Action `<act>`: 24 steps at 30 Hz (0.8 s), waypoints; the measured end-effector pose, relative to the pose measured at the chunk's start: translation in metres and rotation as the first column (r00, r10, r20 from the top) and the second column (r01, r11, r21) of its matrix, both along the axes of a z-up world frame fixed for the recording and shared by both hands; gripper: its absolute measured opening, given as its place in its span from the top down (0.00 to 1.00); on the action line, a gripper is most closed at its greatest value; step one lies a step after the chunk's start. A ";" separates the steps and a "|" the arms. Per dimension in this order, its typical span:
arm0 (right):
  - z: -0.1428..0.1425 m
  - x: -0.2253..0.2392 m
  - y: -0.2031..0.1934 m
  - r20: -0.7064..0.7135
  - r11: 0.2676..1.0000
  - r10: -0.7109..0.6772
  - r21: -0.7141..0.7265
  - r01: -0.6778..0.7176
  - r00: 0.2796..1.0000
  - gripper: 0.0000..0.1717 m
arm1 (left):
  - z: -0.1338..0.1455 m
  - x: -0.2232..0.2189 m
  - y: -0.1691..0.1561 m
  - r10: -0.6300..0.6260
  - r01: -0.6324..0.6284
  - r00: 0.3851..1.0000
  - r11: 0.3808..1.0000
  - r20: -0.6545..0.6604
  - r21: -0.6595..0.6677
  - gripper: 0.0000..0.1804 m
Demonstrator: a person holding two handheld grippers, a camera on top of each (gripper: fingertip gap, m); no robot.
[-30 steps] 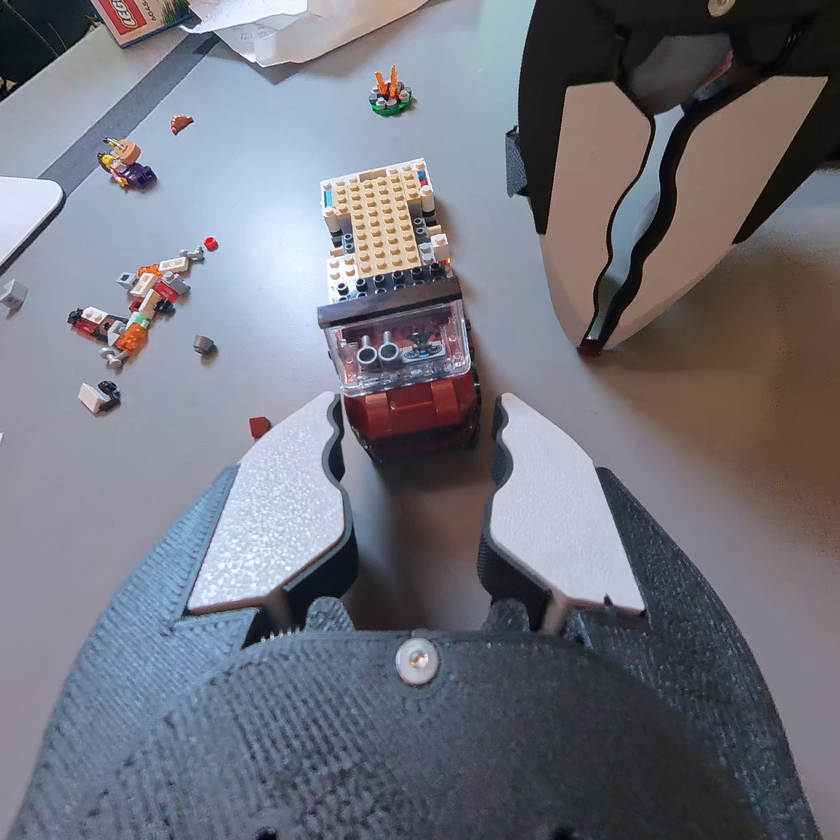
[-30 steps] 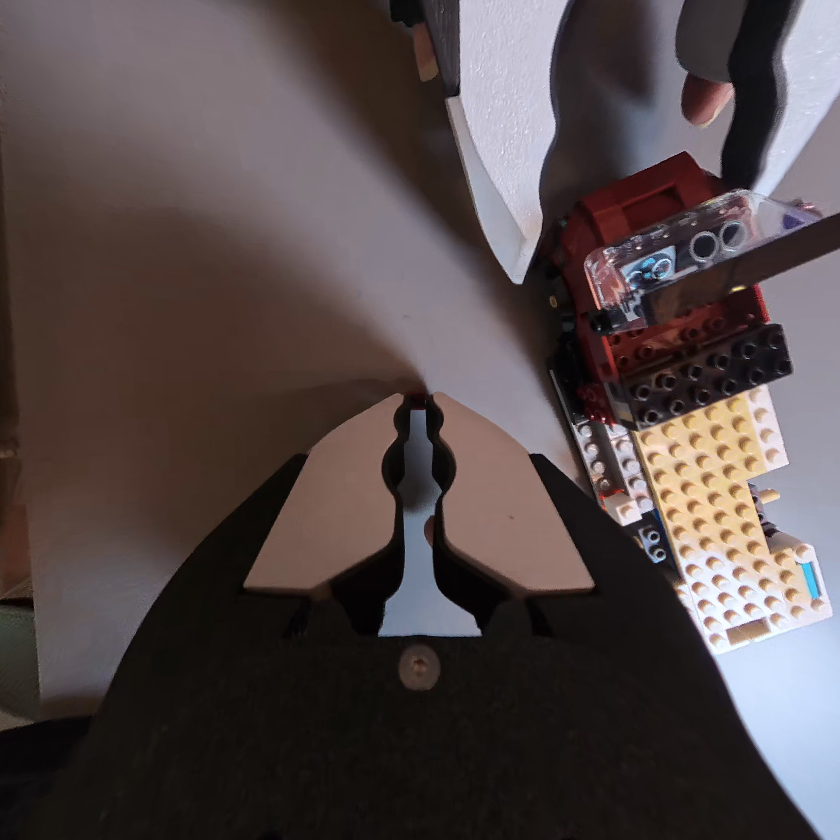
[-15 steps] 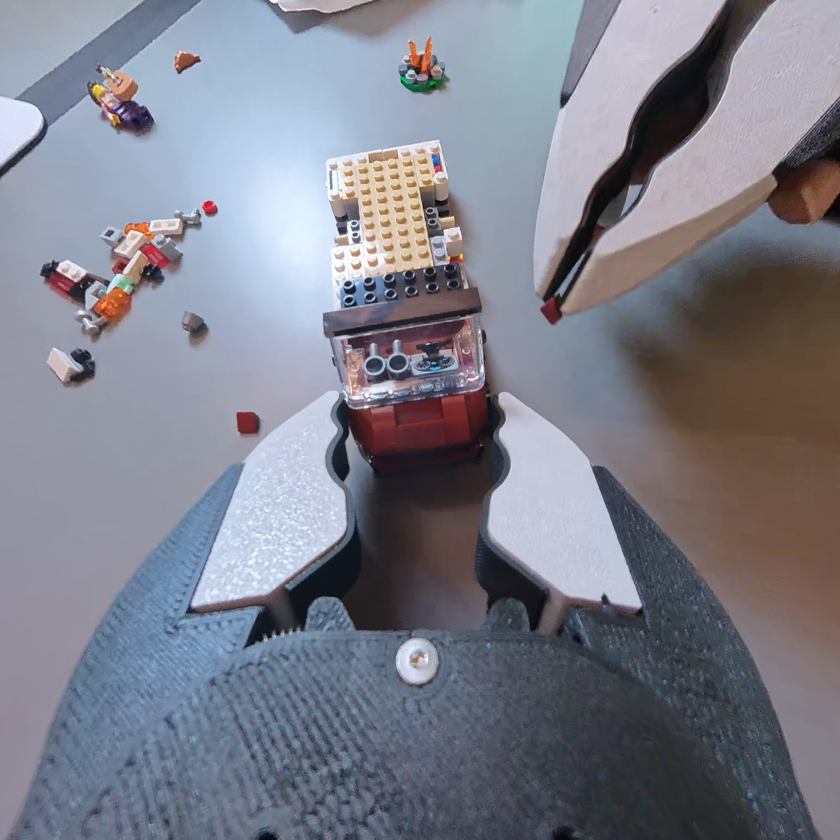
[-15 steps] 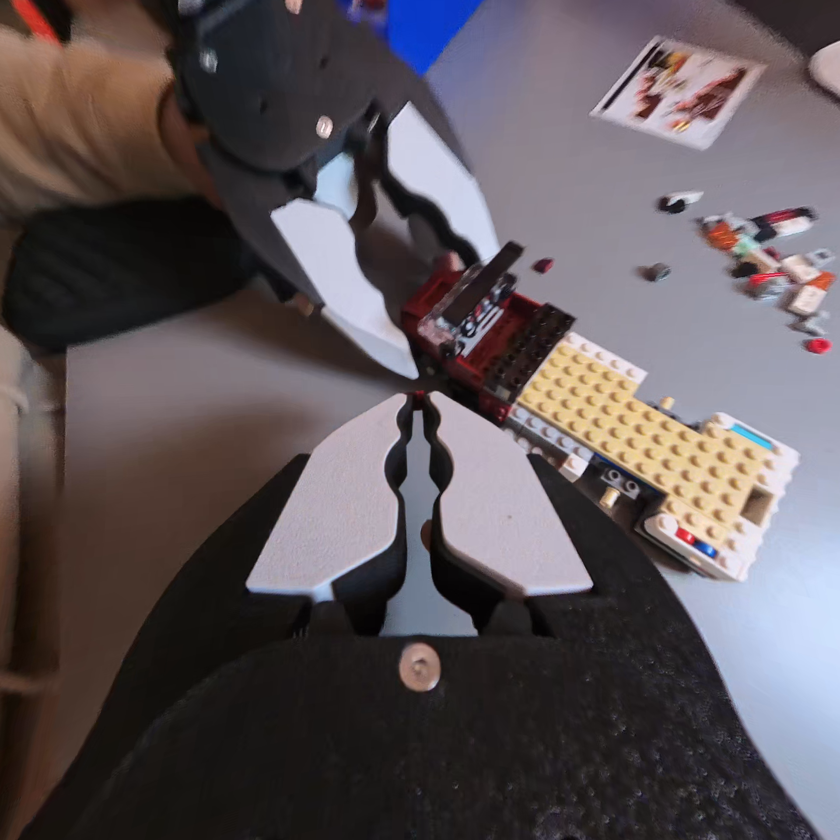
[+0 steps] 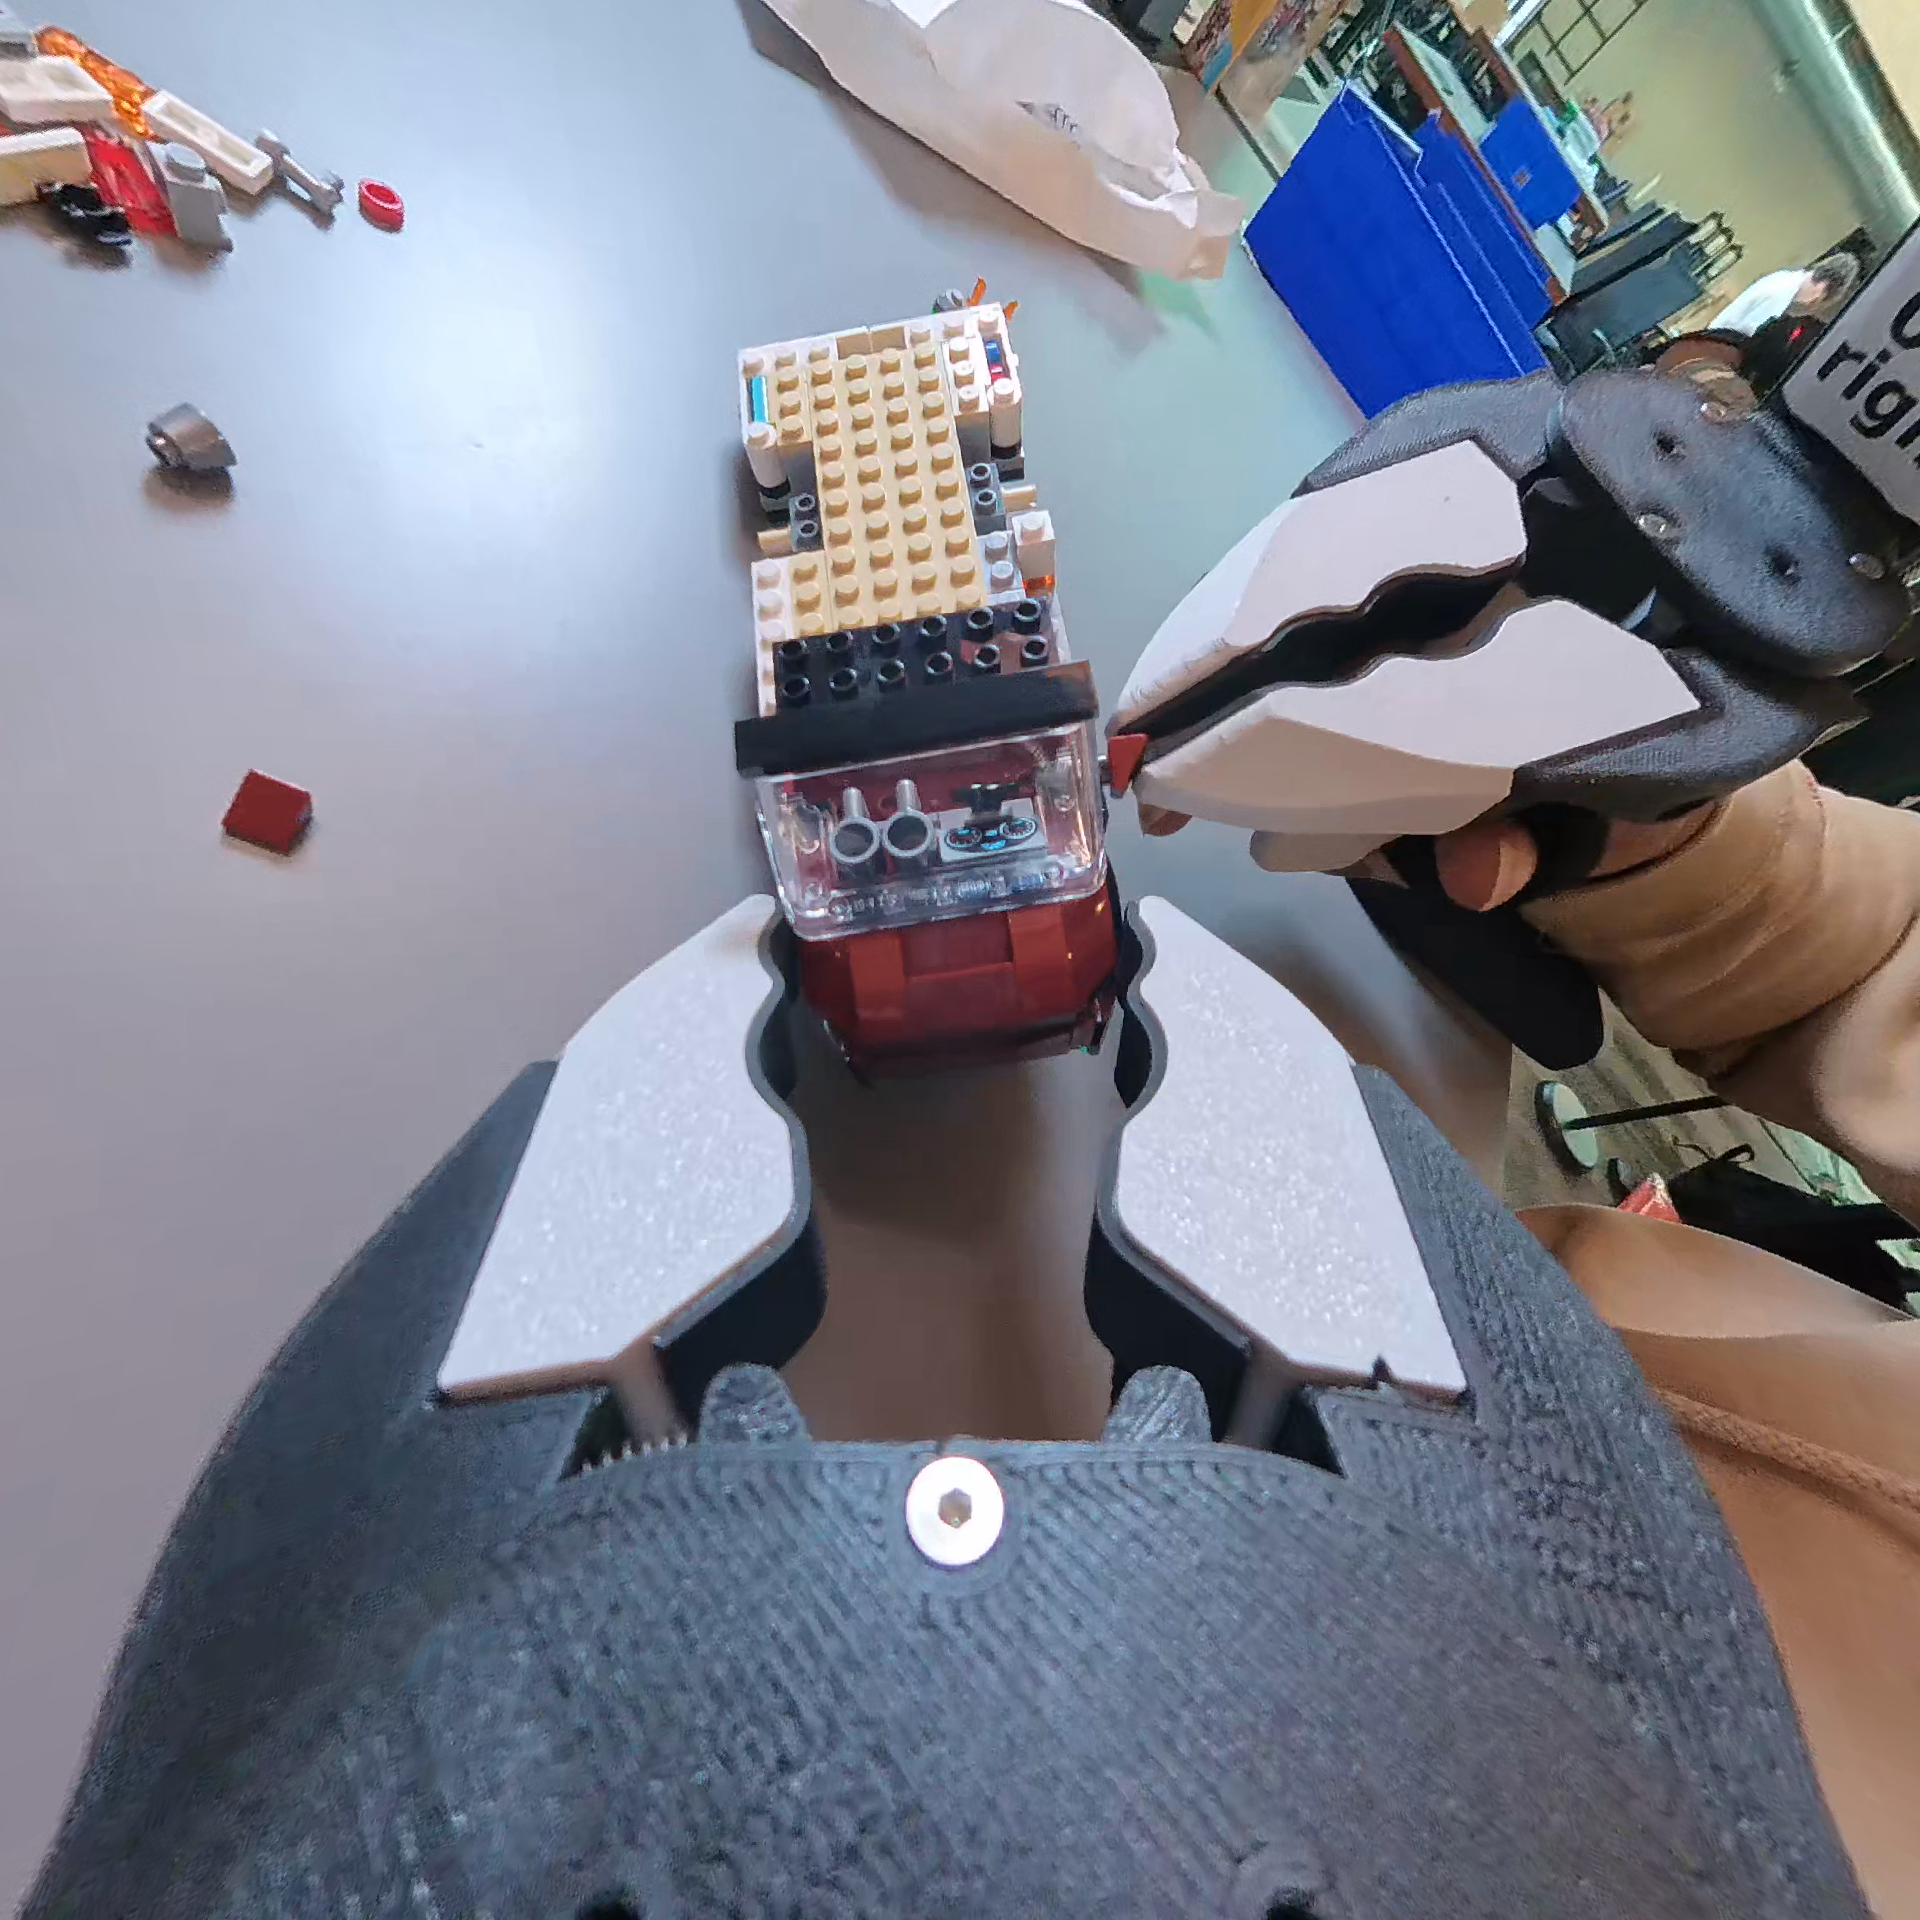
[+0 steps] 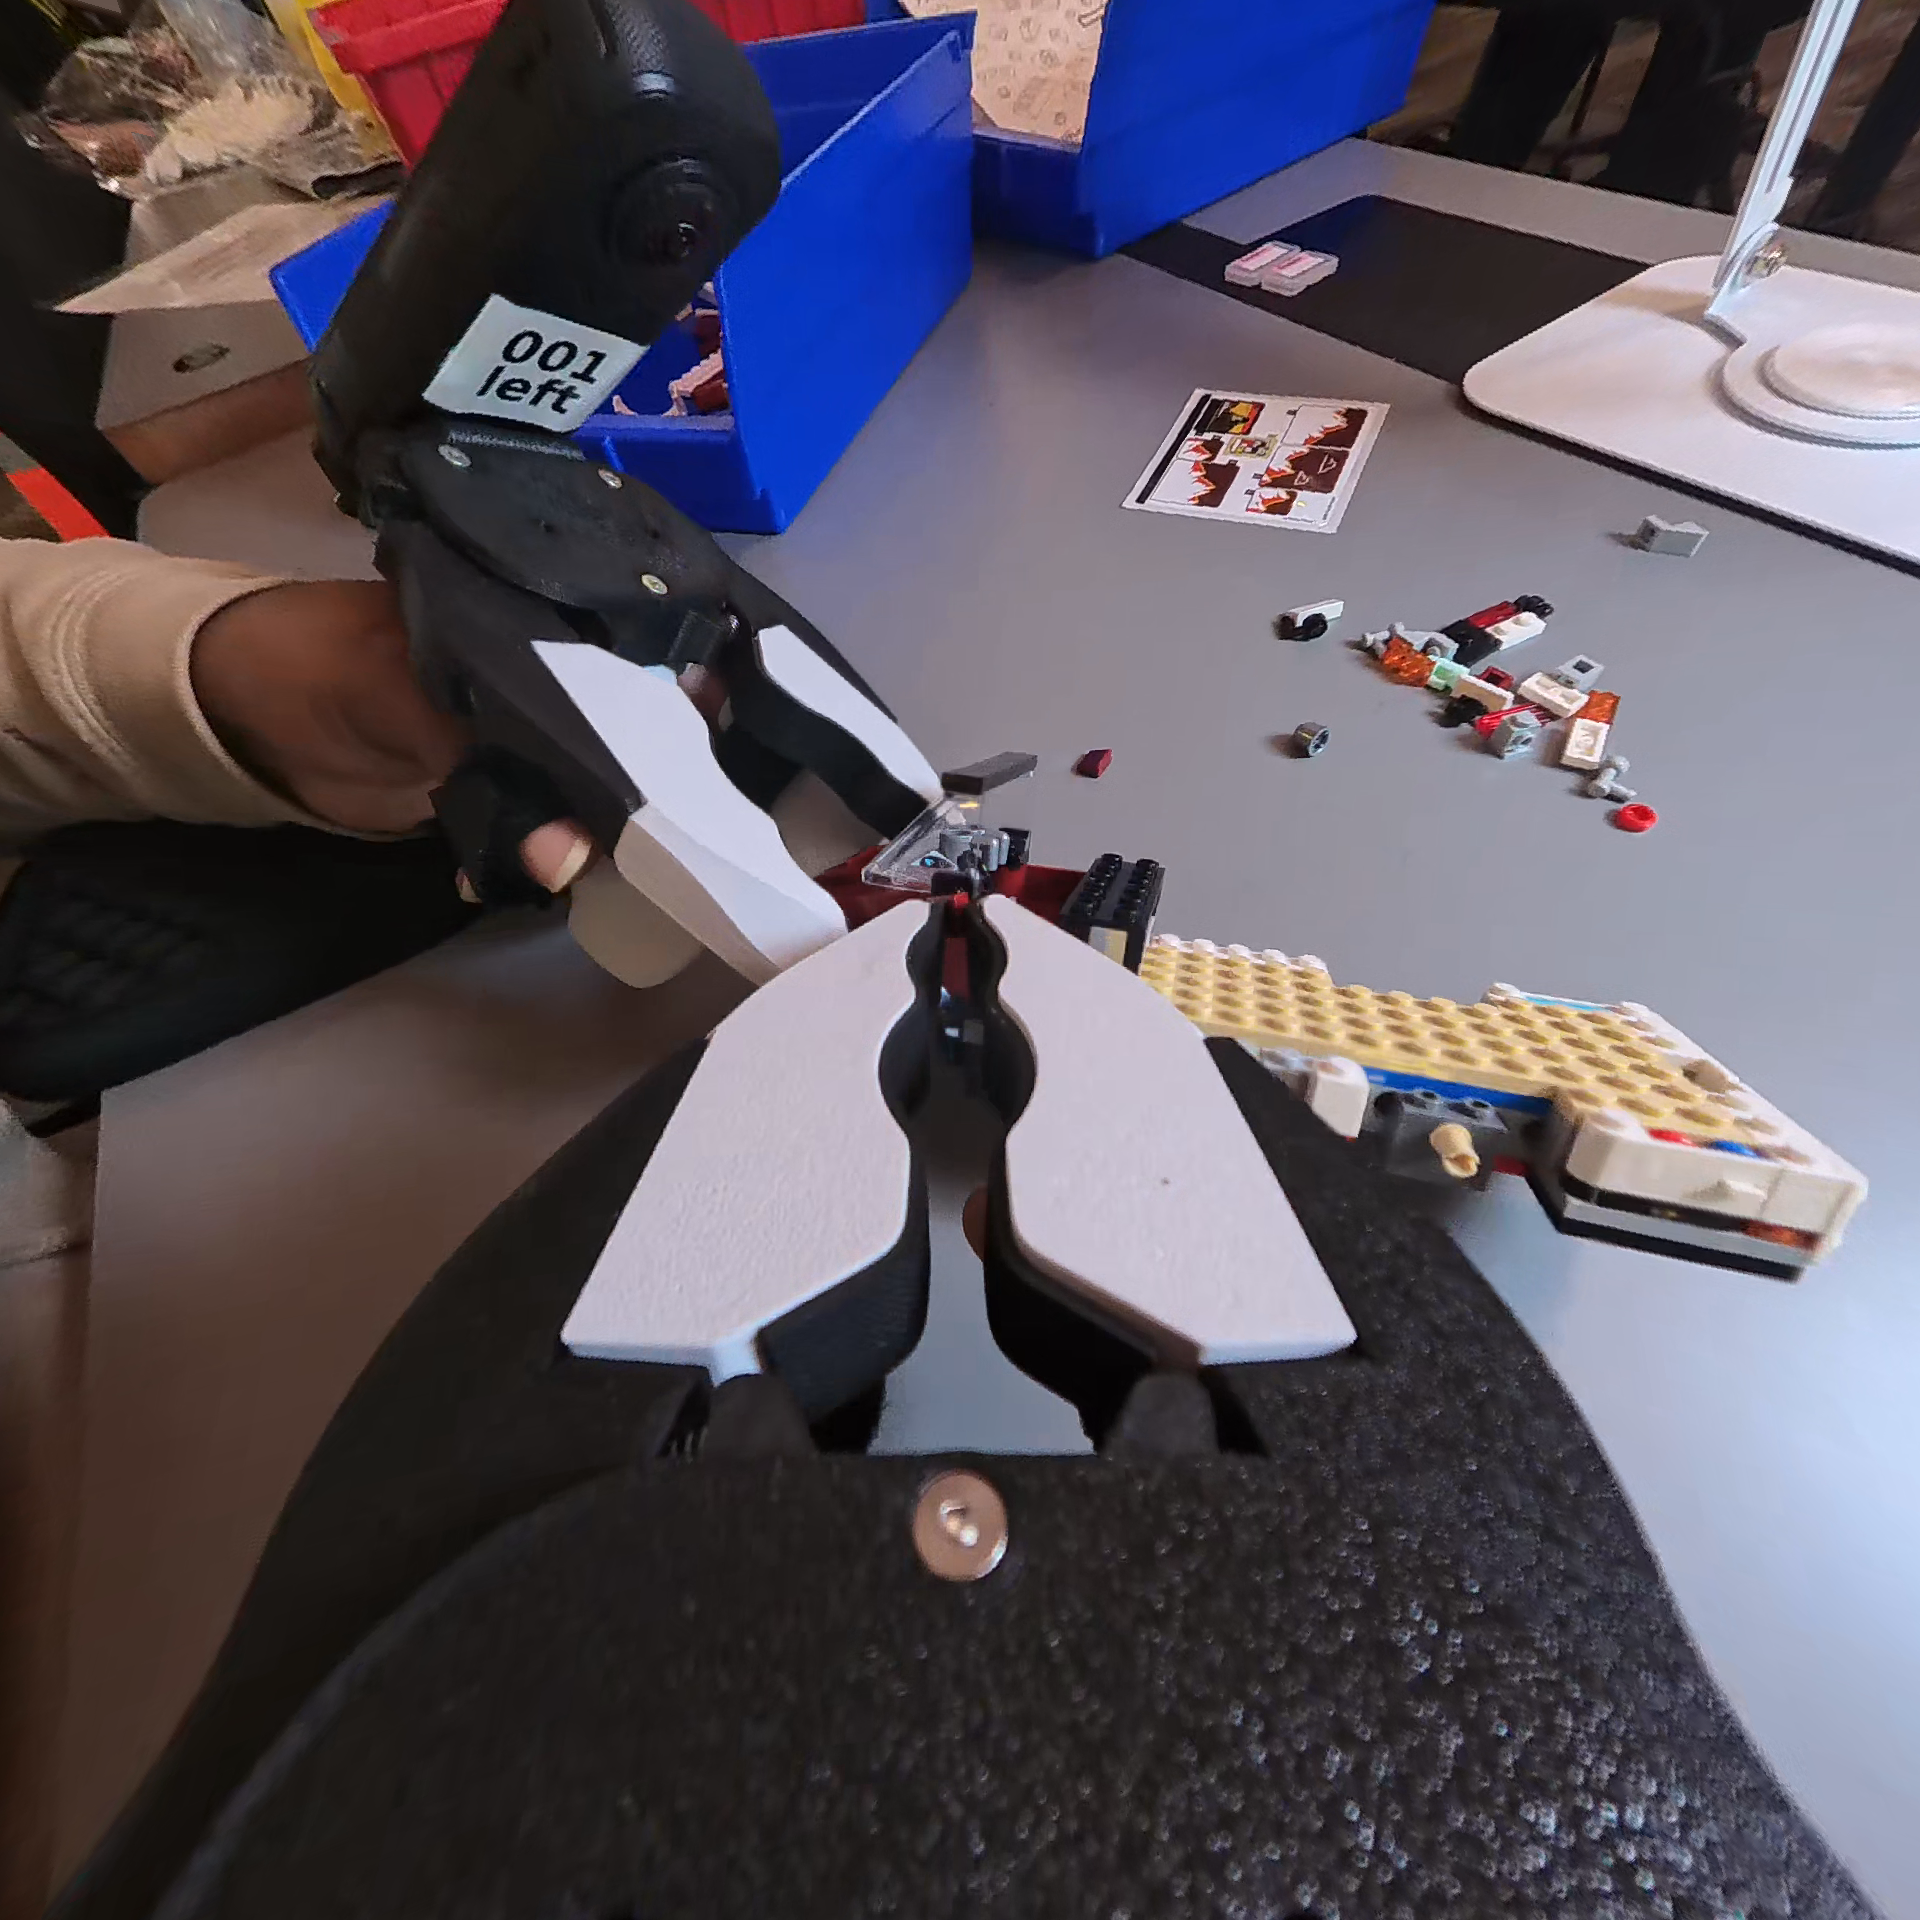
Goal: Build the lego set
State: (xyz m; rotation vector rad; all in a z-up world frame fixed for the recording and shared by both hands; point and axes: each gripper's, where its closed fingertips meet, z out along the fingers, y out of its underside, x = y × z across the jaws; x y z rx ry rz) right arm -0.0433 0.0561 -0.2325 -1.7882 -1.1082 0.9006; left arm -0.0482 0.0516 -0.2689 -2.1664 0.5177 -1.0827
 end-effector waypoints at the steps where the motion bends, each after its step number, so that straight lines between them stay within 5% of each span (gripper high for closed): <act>1: 0.000 -0.001 0.001 -0.010 1.000 -0.002 -0.005 0.002 1.000 0.98 | 0.000 0.000 0.000 0.002 -0.002 1.000 1.000 0.007 -0.004 0.67; 10: 0.000 -0.004 0.003 -0.067 0.995 -0.033 -0.094 0.027 0.997 0.98 | 0.002 -0.001 0.003 0.008 -0.007 0.999 1.000 0.048 -0.026 0.67; 24: -0.004 -0.006 0.000 0.080 0.994 -0.005 0.105 -0.004 0.997 0.98 | 0.000 -0.011 0.005 -0.013 0.047 0.985 0.979 -0.171 0.200 0.67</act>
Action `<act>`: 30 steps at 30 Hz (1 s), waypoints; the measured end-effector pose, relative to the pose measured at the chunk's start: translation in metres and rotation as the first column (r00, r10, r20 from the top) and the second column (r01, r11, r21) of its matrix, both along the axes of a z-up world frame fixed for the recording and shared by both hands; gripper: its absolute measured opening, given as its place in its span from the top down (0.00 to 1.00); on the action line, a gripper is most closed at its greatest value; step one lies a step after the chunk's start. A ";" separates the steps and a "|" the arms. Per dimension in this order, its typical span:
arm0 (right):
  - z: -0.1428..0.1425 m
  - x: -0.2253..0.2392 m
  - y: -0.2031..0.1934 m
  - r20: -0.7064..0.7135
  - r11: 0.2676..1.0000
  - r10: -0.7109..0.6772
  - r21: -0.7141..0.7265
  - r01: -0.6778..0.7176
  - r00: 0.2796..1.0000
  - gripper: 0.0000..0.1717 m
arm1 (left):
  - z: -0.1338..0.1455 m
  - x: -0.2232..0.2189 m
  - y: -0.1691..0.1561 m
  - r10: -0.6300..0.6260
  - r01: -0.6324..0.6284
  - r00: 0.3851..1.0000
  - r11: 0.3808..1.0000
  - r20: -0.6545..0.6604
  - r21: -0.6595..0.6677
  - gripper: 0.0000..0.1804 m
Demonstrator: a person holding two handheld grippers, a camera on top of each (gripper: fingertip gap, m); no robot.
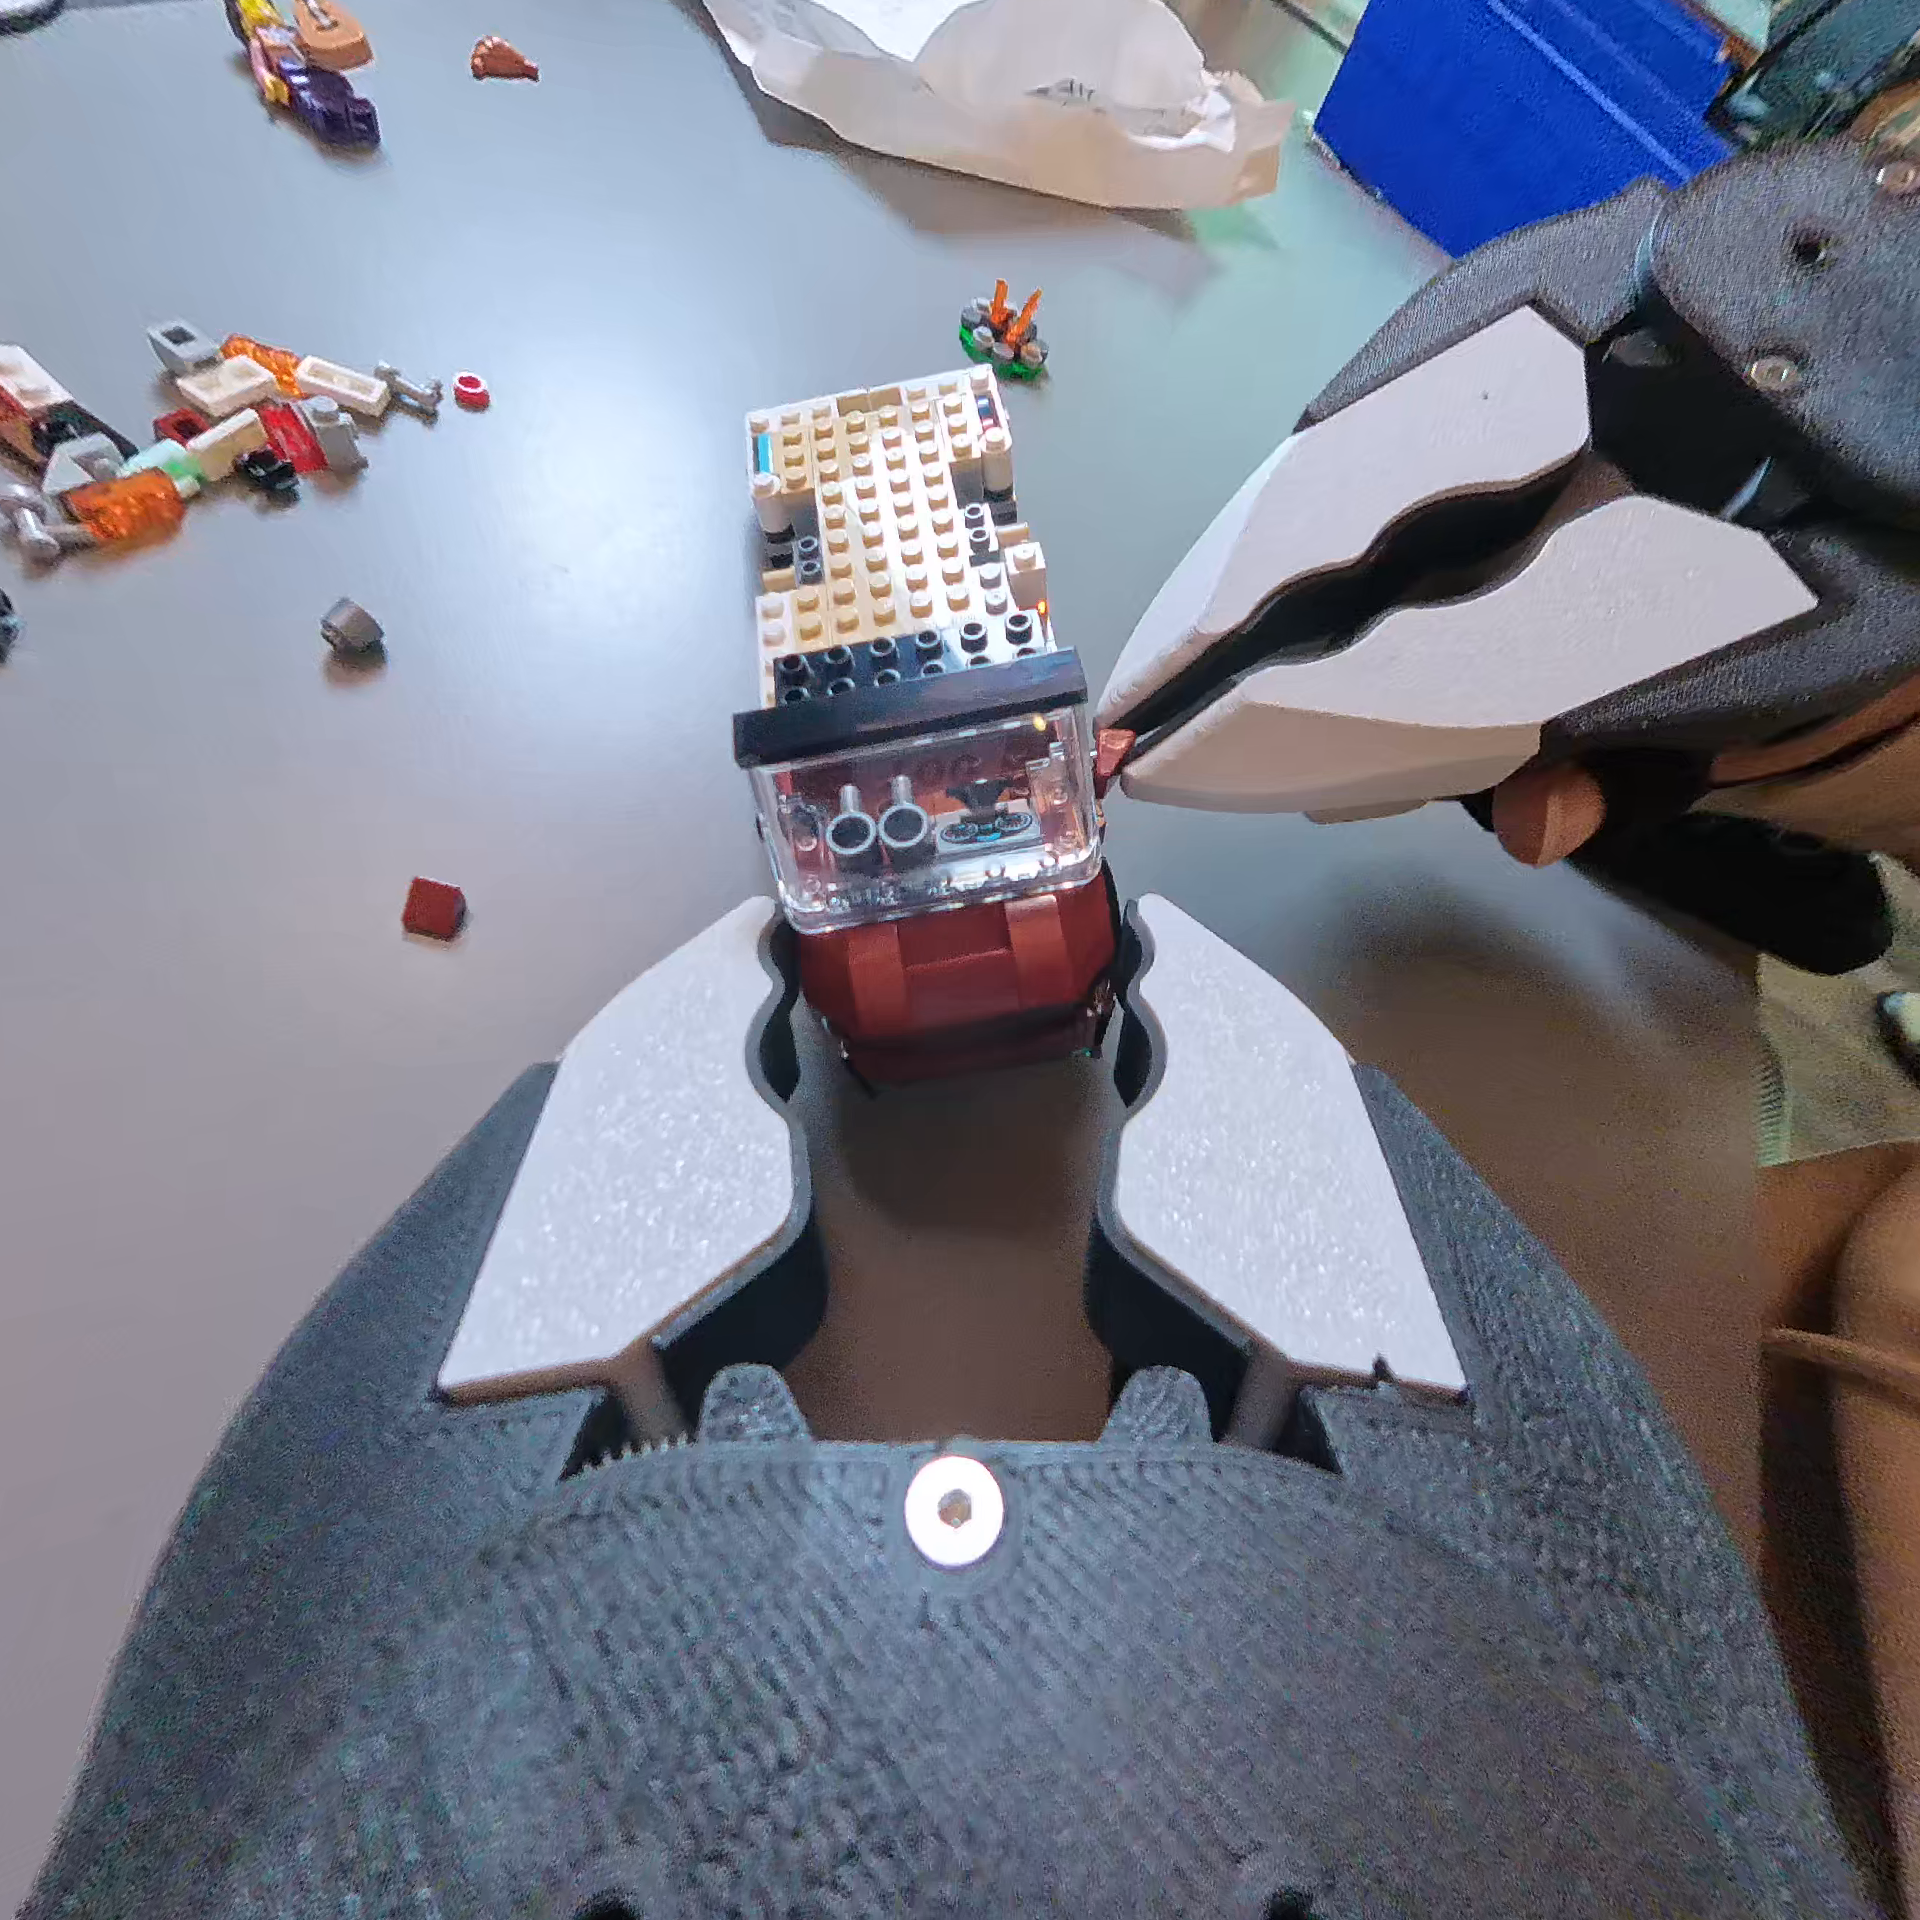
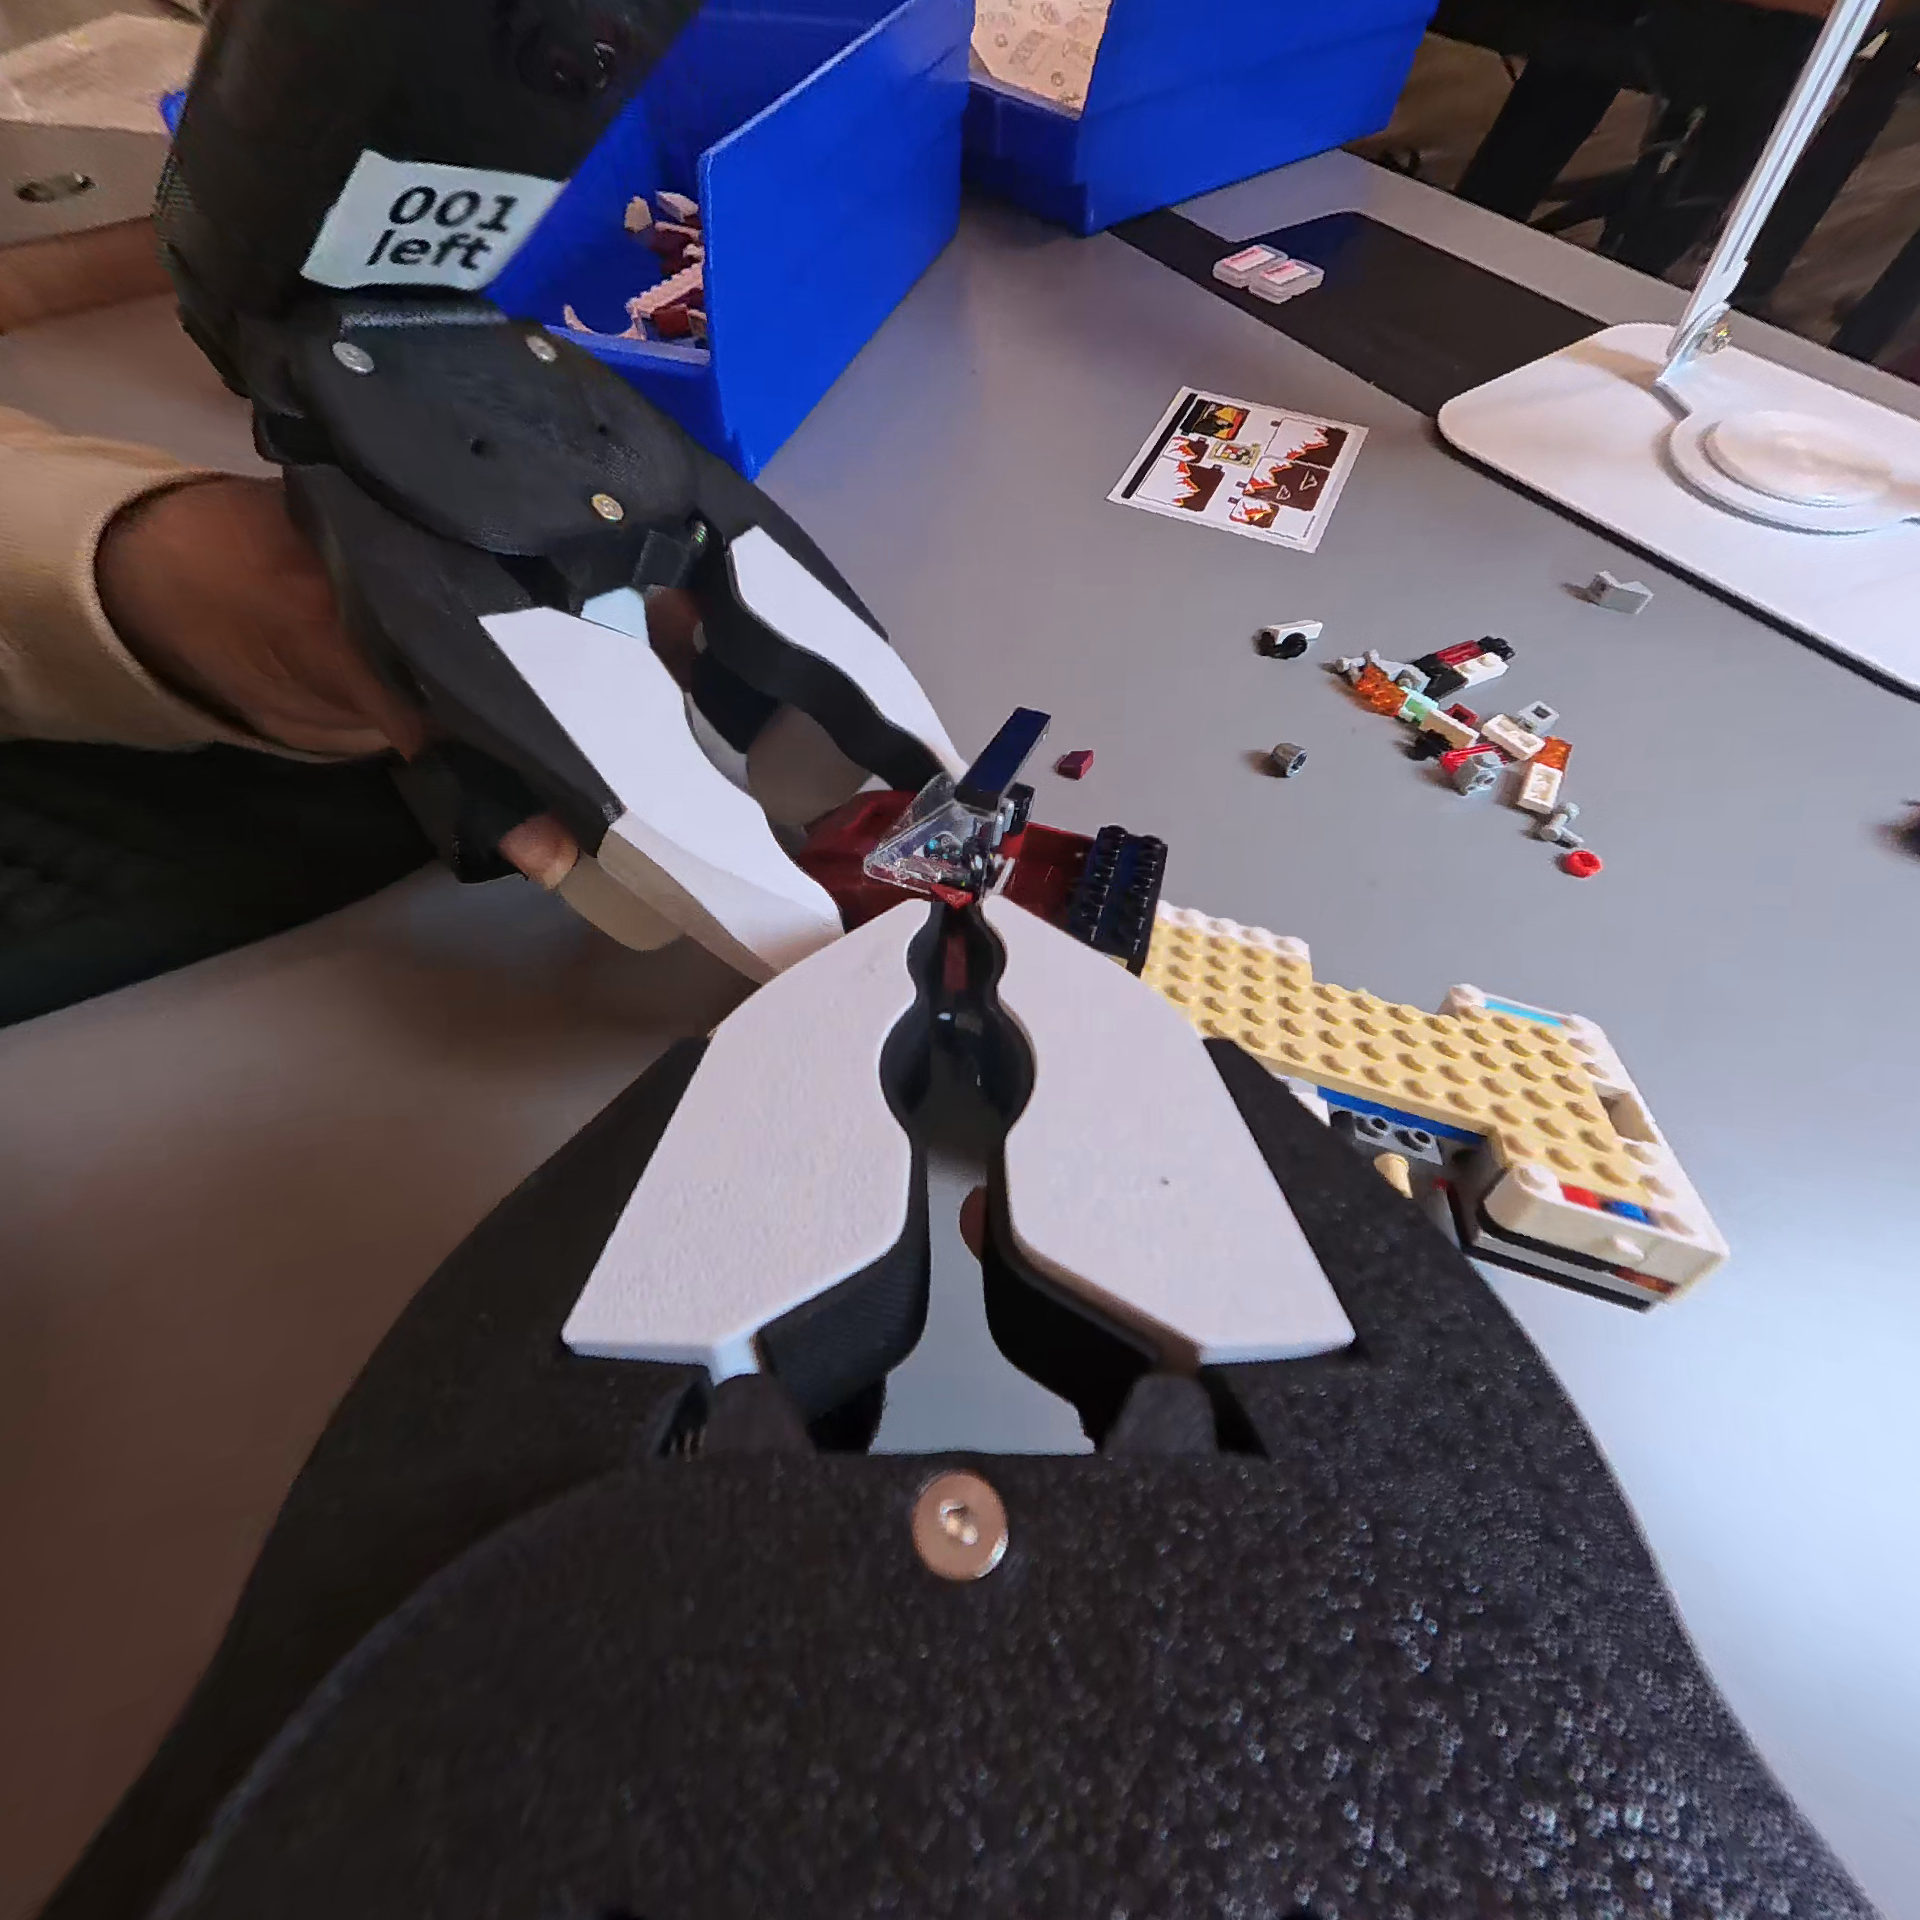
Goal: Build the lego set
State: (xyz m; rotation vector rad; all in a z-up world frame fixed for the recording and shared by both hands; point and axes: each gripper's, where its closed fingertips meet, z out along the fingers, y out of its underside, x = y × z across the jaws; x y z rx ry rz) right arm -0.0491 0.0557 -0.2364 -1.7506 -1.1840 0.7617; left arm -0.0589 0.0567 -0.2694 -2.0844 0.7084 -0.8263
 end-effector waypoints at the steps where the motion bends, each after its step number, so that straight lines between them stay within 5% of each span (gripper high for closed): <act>1: -0.001 0.000 -0.001 0.000 1.000 0.001 0.003 -0.001 1.000 0.98 | -0.001 0.000 -0.001 -0.008 0.008 1.000 1.000 -0.022 0.020 0.67; 9: -0.011 0.002 -0.008 -0.027 1.000 -0.001 0.014 0.001 1.000 0.98 | -0.007 -0.003 -0.002 -0.049 0.083 0.980 0.982 -0.194 0.169 0.67; 30: -0.021 0.000 -0.003 -0.062 0.986 -0.104 -0.137 0.094 0.993 0.96 | -0.015 -0.005 0.004 0.014 0.036 0.968 0.981 -0.252 0.191 0.67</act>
